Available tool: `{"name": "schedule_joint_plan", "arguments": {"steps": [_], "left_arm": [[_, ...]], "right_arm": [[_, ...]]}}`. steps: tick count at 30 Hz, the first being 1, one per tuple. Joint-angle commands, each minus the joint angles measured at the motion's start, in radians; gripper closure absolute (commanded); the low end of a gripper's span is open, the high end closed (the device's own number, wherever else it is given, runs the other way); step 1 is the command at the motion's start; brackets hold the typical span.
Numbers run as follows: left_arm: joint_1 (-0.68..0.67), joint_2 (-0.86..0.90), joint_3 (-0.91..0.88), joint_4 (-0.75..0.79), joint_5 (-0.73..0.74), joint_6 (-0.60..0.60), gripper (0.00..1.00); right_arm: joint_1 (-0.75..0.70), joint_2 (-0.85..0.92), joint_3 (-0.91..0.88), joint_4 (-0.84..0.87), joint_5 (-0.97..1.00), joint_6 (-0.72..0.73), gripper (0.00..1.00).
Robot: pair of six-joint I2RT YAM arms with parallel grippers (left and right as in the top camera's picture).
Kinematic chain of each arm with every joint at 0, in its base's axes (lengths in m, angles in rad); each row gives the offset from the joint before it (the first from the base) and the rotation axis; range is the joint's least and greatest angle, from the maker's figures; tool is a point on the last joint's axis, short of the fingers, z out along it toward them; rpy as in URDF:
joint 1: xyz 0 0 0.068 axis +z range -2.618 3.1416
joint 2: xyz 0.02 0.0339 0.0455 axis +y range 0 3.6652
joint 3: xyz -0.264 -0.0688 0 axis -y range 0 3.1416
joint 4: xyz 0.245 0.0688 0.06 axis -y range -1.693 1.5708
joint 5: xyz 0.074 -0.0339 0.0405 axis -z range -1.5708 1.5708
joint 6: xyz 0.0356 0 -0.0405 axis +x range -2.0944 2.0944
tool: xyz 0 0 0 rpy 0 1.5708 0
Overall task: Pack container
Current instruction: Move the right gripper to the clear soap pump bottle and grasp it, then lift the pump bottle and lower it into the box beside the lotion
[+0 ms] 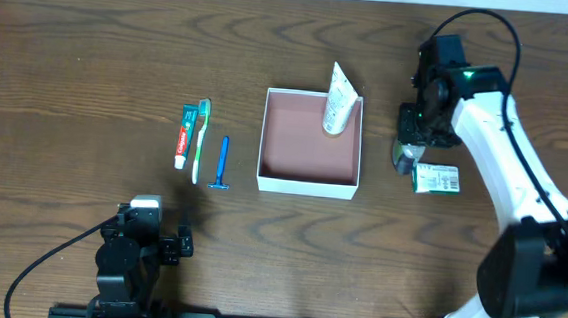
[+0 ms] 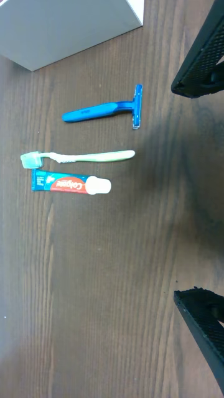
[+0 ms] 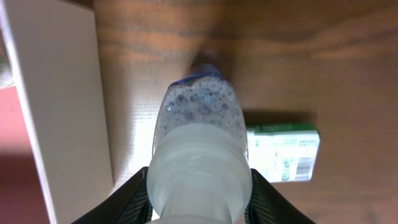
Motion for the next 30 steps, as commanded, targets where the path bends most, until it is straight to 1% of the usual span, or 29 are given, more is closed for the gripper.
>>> {"name": "schedule_joint_plan", "arguments": {"steps": [1,3,6,11,14,16,21,23,27,30], "left_arm": [[-0.003,-0.006,-0.004,0.004,-0.001,-0.008,0.02],[-0.003,-0.006,-0.004,0.004,-0.001,-0.008,0.02],[-0.003,-0.006,-0.004,0.004,-0.001,-0.008,0.02],[-0.003,-0.006,-0.004,0.004,-0.001,-0.008,0.02],[-0.003,-0.006,-0.004,0.004,-0.001,-0.008,0.02],[-0.003,-0.006,-0.004,0.004,-0.001,-0.008,0.02],[-0.003,-0.006,-0.004,0.004,-0.001,-0.008,0.02],[-0.003,-0.006,-0.004,0.004,-0.001,-0.008,0.02],[-0.003,-0.006,-0.004,0.004,-0.001,-0.008,0.02],[-0.003,-0.006,-0.004,0.004,-0.001,-0.009,0.02]], "right_arm": [[0.027,-0.151,0.085,-0.049,0.02,0.001,0.78],[0.053,-0.201,0.103,-0.092,0.009,0.0,0.76],[0.113,-0.279,0.125,-0.14,0.011,0.0,0.78],[0.223,-0.353,0.158,-0.135,-0.01,0.001,0.79],[0.288,-0.352,0.171,-0.109,-0.087,0.002,0.78],[0.33,-0.336,0.171,-0.08,-0.132,0.027,0.77],[0.414,-0.24,0.171,0.025,-0.136,0.056,0.78],[0.43,-0.188,0.171,0.077,-0.135,0.068,0.79],[0.44,-0.082,0.171,0.182,-0.118,0.137,0.81],[0.444,-0.016,0.171,0.222,-0.117,0.176,0.82]]}}
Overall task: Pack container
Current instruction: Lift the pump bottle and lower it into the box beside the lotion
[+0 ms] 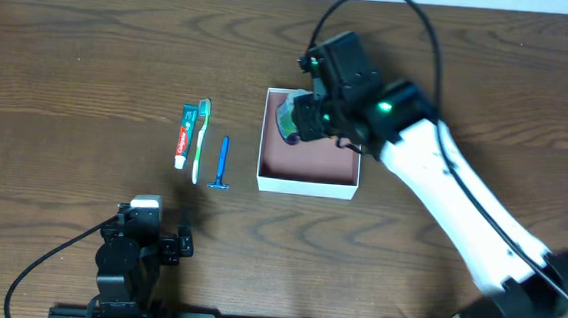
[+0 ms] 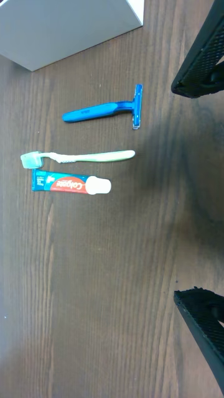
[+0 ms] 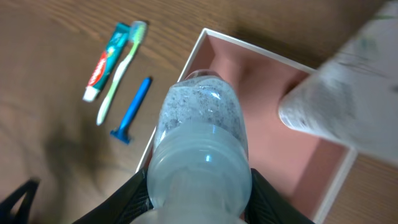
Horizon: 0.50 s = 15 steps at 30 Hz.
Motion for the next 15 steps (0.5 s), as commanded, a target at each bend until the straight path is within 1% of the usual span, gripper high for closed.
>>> {"name": "schedule_joint_plan", "arguments": {"steps": [1,8,13,15], "left_arm": [[-0.003,-0.006,-0.004,0.004,0.0,-0.009,0.02],[-0.003,-0.006,-0.004,0.004,-0.001,-0.008,0.02],[-0.003,-0.006,-0.004,0.004,0.0,-0.008,0.02],[-0.003,-0.006,-0.004,0.004,0.0,-0.009,0.02]], "right_arm": [[0.01,0.042,0.026,0.028,0.005,0.072,0.81],[0.01,0.141,0.026,0.083,0.074,0.101,0.81],[0.011,0.178,0.026,0.138,0.11,0.109,0.75],[0.011,0.188,0.026,0.153,0.111,0.109,0.75]]}}
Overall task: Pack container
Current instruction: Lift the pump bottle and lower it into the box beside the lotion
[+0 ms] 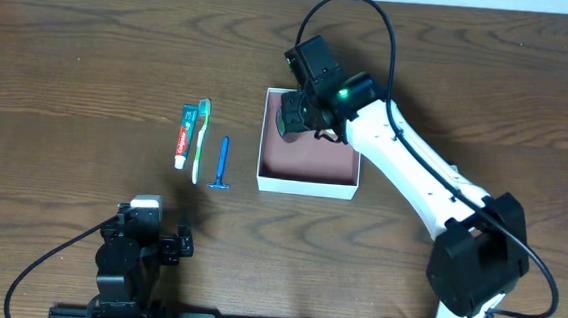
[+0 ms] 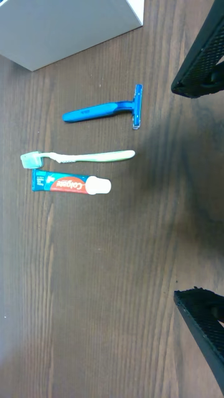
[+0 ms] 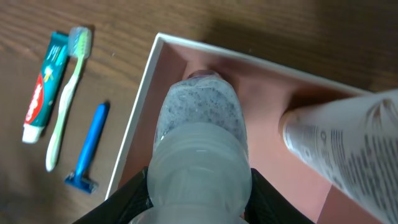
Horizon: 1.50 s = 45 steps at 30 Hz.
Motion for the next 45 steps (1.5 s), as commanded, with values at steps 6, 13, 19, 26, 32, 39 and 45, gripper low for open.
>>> {"name": "schedule_joint_plan", "arguments": {"steps": [6,13,19,26,32,39,45], "left_arm": [[-0.003,-0.006,-0.004,0.004,0.0,-0.008,0.02],[-0.003,-0.006,-0.004,0.004,0.0,-0.008,0.02],[-0.003,-0.006,-0.004,0.004,0.0,-0.008,0.02],[-0.003,-0.006,-0.004,0.004,-0.001,-0.008,0.02],[-0.003,-0.006,-0.004,0.004,0.0,-0.008,0.02],[-0.003,-0.006,-0.004,0.004,0.0,-0.008,0.02],[-0.003,-0.006,-0.004,0.004,0.0,-0.008,0.02]], "right_arm": [[0.012,0.014,0.026,0.043,0.048,0.023,0.66],[0.022,0.014,0.026,0.032,0.05,0.022,0.59],[0.034,0.014,0.026,0.025,0.056,-0.023,0.27],[0.033,0.013,0.026,0.029,0.08,-0.039,0.25],[0.034,0.008,0.026,0.019,0.077,-0.042,0.26],[0.034,-0.058,0.045,-0.184,0.072,-0.041,0.17],[0.023,-0.185,0.045,-0.354,0.074,-0.099,0.13]]}}
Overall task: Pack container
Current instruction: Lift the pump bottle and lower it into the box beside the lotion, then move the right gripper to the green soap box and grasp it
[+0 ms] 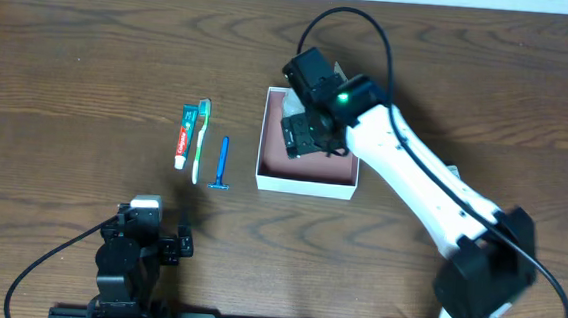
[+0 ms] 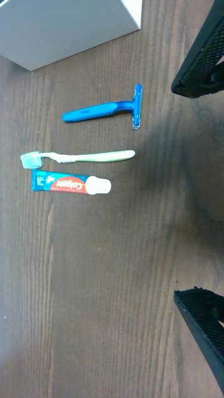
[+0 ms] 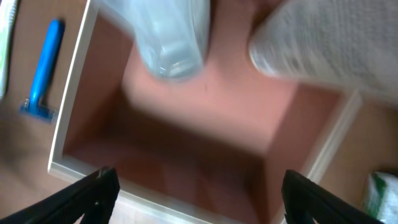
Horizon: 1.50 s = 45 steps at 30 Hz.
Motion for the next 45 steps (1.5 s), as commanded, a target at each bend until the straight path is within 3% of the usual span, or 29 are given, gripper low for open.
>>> {"name": "schedule_joint_plan", "arguments": {"steps": [1,5,12,19,27,33,36,41,45], "left_arm": [[-0.003,-0.006,-0.004,0.004,-0.001,-0.008,0.02],[-0.003,-0.006,-0.004,0.004,-0.001,-0.008,0.02],[-0.003,-0.006,-0.004,0.004,-0.001,-0.008,0.02],[-0.003,-0.006,-0.004,0.004,-0.001,-0.008,0.02],[-0.003,-0.006,-0.004,0.004,-0.001,-0.008,0.02],[-0.003,-0.006,-0.004,0.004,-0.001,-0.008,0.02],[-0.003,-0.006,-0.004,0.004,-0.001,-0.008,0.02],[-0.003,-0.006,-0.004,0.004,-0.001,-0.008,0.02],[-0.003,-0.006,-0.004,0.004,-0.001,-0.008,0.02]], "right_arm": [[-0.015,-0.128,0.028,-0.054,0.016,-0.055,0.11],[-0.084,-0.232,0.028,-0.16,0.111,-0.058,0.01],[-0.35,-0.283,0.016,-0.265,0.115,-0.061,0.01],[-0.538,-0.279,-0.16,-0.169,0.049,-0.1,0.01],[-0.557,-0.278,-0.476,0.062,0.008,-0.173,0.01],[-0.567,-0.261,-0.6,0.171,-0.004,-0.044,0.01],[-0.575,-0.246,-0.612,0.168,-0.017,0.12,0.09],[-0.588,-0.241,-0.631,0.23,-0.031,0.416,0.07],[-0.597,-0.239,-0.642,0.296,-0.032,0.523,0.14]]}}
